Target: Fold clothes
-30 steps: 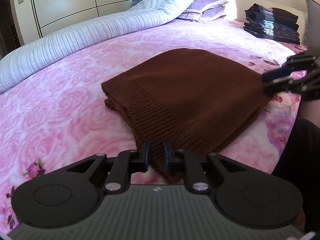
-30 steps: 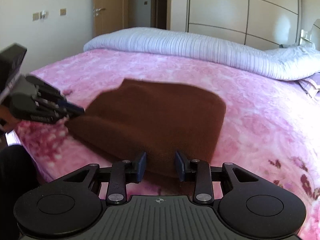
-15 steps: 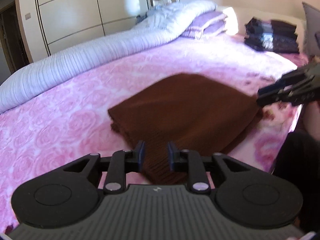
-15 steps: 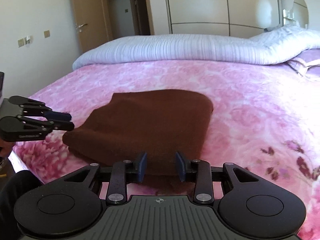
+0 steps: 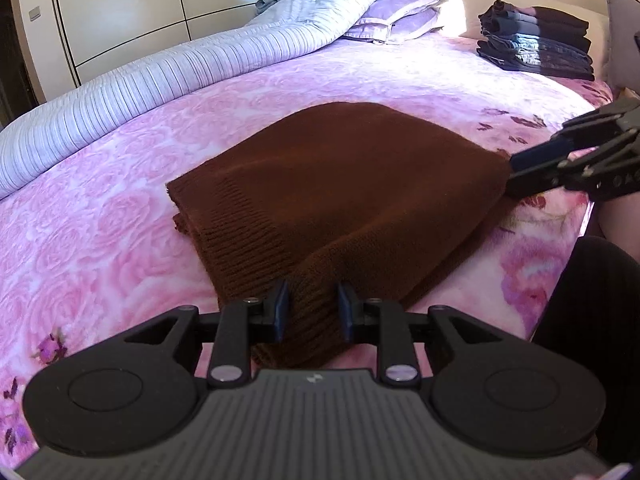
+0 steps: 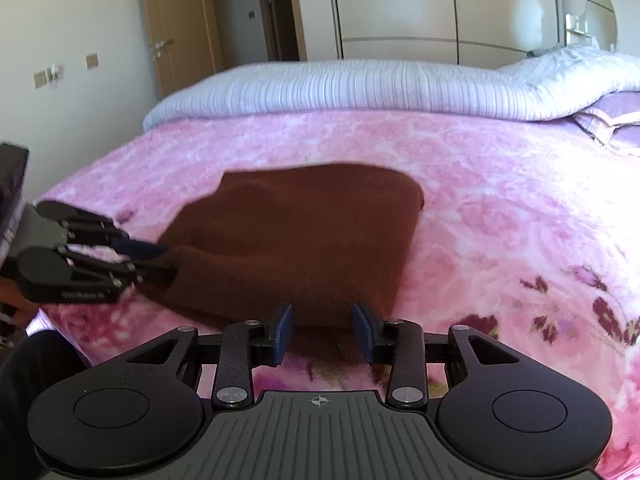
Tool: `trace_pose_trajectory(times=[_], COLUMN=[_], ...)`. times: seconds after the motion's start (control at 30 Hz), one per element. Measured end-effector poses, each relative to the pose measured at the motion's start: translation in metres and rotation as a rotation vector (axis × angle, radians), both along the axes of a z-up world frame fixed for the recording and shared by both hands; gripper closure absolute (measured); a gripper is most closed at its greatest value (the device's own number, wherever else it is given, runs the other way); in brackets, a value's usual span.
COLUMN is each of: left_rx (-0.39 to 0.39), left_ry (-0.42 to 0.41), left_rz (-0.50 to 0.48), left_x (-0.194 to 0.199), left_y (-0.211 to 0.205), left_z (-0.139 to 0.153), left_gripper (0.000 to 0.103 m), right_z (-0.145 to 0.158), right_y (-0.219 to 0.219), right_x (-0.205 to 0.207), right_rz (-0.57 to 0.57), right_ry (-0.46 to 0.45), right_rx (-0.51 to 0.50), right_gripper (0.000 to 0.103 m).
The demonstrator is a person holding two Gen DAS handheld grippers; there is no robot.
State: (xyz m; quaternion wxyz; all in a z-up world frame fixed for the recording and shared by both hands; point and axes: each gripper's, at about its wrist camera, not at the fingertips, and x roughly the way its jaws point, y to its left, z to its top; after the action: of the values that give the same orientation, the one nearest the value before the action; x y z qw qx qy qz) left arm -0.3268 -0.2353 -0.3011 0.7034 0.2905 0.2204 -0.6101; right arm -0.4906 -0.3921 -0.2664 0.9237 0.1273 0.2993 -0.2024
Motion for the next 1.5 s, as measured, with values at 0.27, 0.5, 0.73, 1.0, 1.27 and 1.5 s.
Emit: trace_pose_trajectory(times=[0.27, 0.5, 0.73, 1.0, 1.27, 1.5], left_rx=[-0.001, -0.007, -0.100, -0.091, -0.074, -0.023], left_ry=[-0.007, -0.039, -0.156, -0.427, -0.487, -0.701], left_rz=[0.004, -0.024, -0.044, -0.217, -0.303, -0.374], left_x=[-0.002, -0.001, -0.008, -0.048, -0.065, -0.084], left_y=[-0.001, 0.003, 0.030, 0.037, 0.026, -0.006], left_z=[-0.001, 0.005, 0.020, 0.003, -0.014, -0.039], left_gripper=[0.080, 0.065, 0.035, 0.025, 0.015, 0.014], right_z=[-0.007, -0.002, 0.002, -0.047, -0.081, -0.041], right_y=[0.005, 0.013, 0.043, 0.072, 0.066, 0.040], right_x=[0.006, 0.009, 0.006, 0.028, 0.056, 0.063], right_rz=[0.027, 0.064, 0.197, 0.483, 0.612, 0.582], right_ry=[0.035, 0.086, 0.252, 0.496, 0.575, 0.466], right_rx=[-0.028, -0.071, -0.464, -0.881, -1.092, -0.889], right_gripper=[0.053, 0.046, 0.031, 0.030, 0.045, 0.065])
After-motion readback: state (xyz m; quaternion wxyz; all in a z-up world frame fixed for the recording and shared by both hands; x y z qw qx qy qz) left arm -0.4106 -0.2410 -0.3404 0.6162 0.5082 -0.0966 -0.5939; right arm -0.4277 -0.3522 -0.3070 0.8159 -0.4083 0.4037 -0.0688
